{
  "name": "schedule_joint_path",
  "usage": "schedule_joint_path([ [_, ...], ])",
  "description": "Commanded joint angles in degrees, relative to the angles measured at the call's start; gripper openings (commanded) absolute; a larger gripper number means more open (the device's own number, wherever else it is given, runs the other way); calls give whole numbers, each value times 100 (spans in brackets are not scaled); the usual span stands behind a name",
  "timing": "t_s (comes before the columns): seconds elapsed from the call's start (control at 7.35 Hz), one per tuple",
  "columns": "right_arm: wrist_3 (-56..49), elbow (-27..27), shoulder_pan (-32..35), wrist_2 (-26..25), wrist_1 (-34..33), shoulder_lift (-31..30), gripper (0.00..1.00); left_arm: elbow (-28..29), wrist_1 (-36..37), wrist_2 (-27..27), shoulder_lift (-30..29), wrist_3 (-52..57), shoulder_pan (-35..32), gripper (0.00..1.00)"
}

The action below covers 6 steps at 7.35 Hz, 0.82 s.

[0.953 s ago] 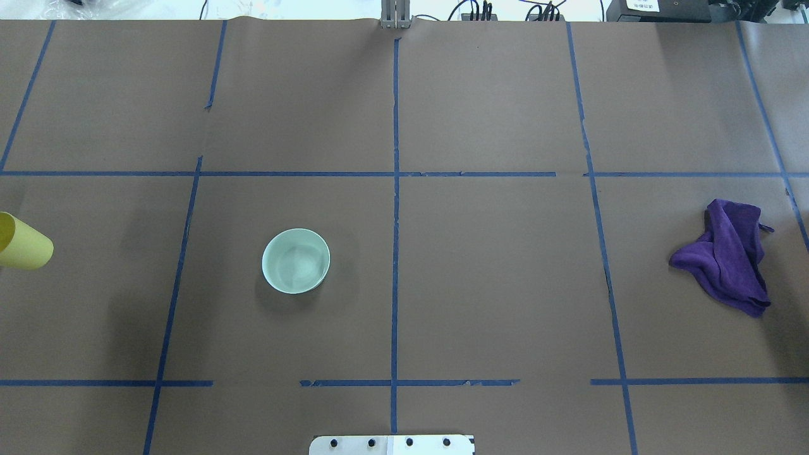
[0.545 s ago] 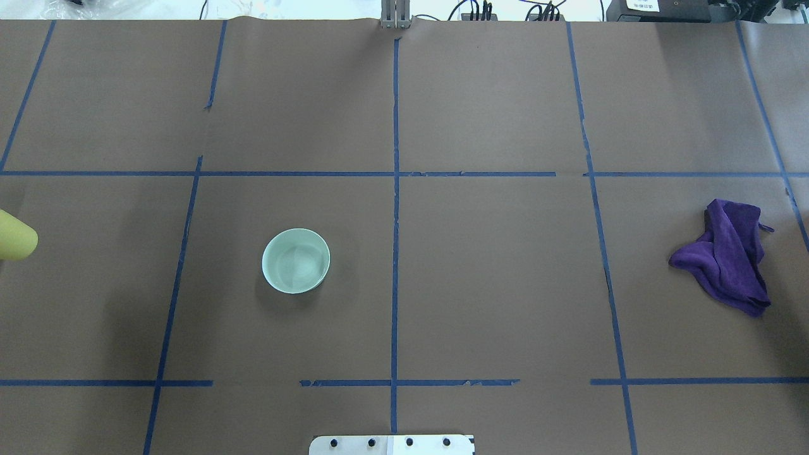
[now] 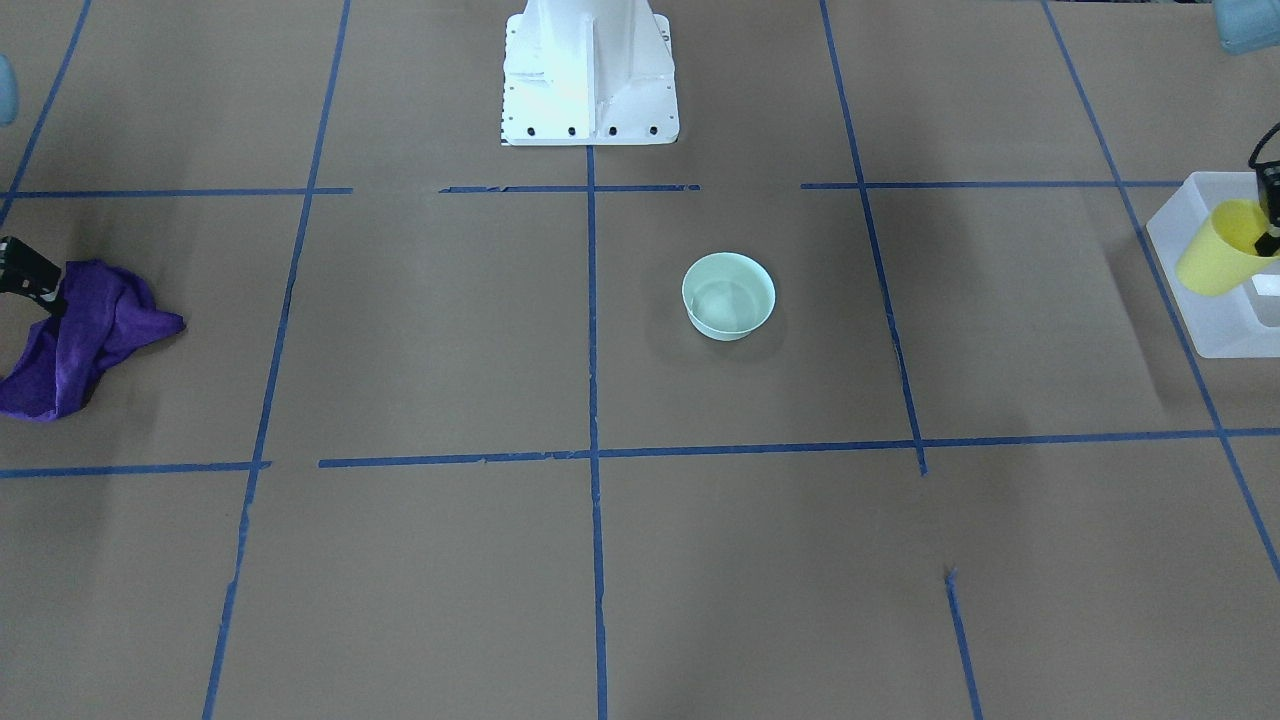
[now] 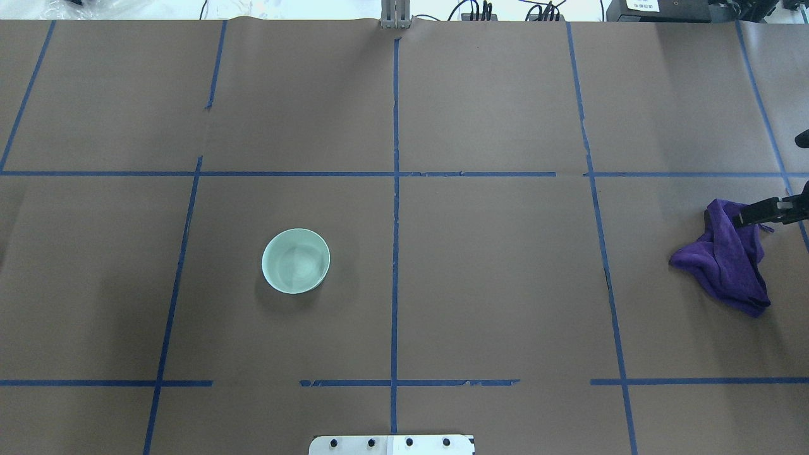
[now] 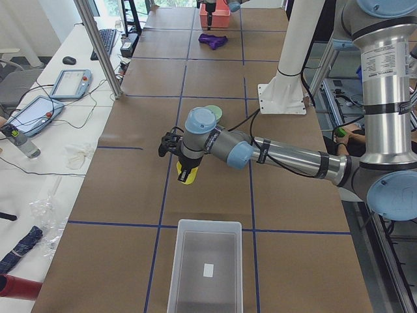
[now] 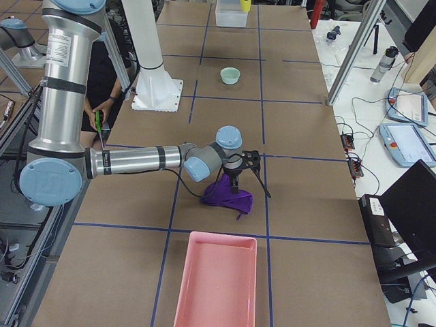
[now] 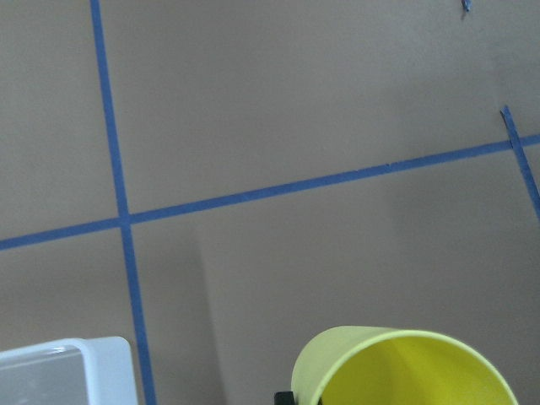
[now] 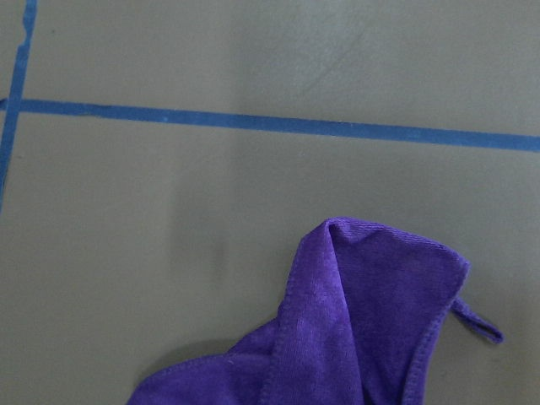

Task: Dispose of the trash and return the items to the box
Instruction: 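Carry the yellow cup over the clear bin while the right gripper grasps the cloth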

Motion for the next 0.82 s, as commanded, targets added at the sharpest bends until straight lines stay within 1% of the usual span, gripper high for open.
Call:
schedule_joint_path([
  [0.0, 39, -83, -602, -250, 462, -277, 100, 66, 1280, 517, -727, 1168, -753, 0],
  [0.14, 4, -83, -770, -303, 462, -286, 100, 92, 1660, 589, -1052, 1425, -939, 0],
  [0.41, 4, -135, -1035, -461, 462, -286, 100, 293, 1682, 581, -1064, 1787, -1186, 0],
  [0.68, -5, -319, -1106, -479, 453, -233, 100, 505, 1655, 581, -1073, 1990, -1318, 0],
])
